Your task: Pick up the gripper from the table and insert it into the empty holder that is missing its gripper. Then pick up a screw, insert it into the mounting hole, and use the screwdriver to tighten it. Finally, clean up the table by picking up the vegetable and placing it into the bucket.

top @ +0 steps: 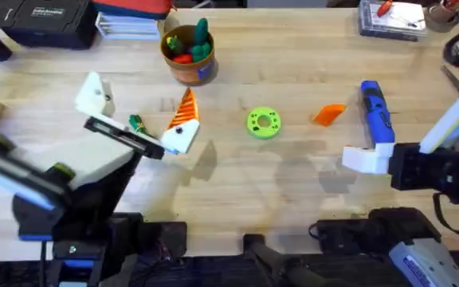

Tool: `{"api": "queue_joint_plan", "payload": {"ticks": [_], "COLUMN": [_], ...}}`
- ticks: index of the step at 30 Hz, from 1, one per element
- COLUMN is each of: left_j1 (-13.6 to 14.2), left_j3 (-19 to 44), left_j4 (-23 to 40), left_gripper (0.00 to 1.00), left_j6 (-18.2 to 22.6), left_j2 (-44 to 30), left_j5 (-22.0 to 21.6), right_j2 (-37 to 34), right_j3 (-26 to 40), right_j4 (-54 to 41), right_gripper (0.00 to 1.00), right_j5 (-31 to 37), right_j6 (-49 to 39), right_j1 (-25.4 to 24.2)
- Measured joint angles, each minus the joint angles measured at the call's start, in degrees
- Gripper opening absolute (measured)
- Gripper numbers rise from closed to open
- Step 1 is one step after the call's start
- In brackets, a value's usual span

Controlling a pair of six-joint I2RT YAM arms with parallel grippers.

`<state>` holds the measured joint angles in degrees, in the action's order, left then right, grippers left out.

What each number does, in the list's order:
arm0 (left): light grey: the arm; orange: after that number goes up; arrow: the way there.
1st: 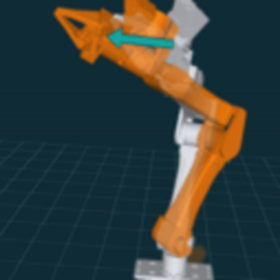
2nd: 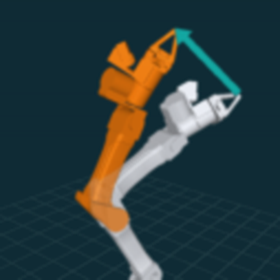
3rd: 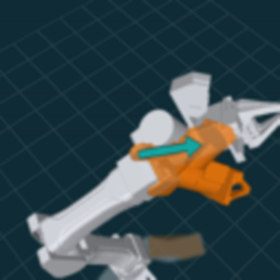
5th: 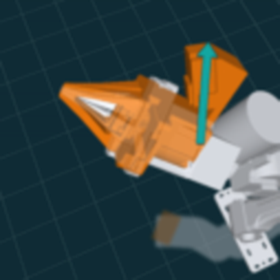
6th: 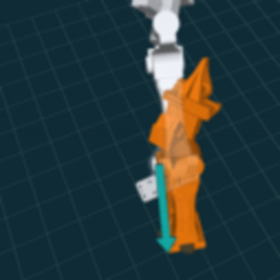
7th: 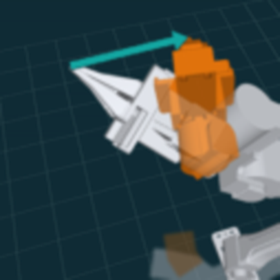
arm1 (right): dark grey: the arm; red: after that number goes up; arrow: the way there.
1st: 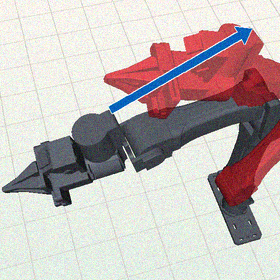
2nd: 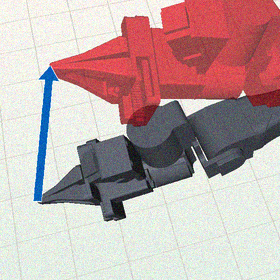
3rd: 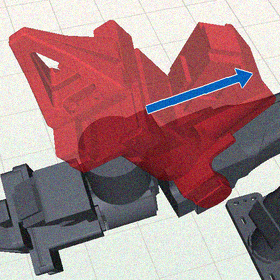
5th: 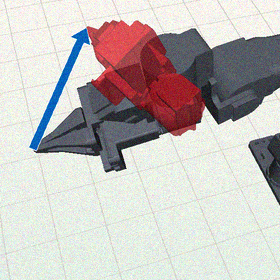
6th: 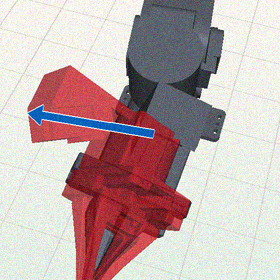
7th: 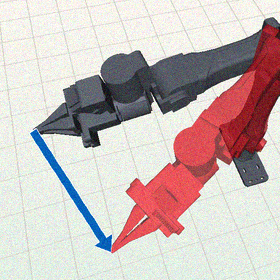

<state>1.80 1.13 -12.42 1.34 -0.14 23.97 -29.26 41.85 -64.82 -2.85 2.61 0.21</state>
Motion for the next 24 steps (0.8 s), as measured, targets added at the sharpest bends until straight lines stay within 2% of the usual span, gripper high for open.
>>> {"api": "queue_joint_plan", "payload": {"ticks": [9,24], "left_j1": [0.22,0.22], "left_j3": [-0.57,-0.59], "left_j4": [15.31,15.78], "left_gripper": [0.985,0.986], "left_j6": [-0.01,-0.02], "left_j2": [-0.01,-0.15], "left_j5": [0.04,0.04], "right_j2": [0.0,0.02], "right_j3": [0.0,0.0], "right_j4": [-0.01,-0.01], "right_gripper": [0.994,0.995], "right_j5": [0.0,0.0], "right_j6": [0.0,0.0], "right_j1": [-0.01,0.0]}}
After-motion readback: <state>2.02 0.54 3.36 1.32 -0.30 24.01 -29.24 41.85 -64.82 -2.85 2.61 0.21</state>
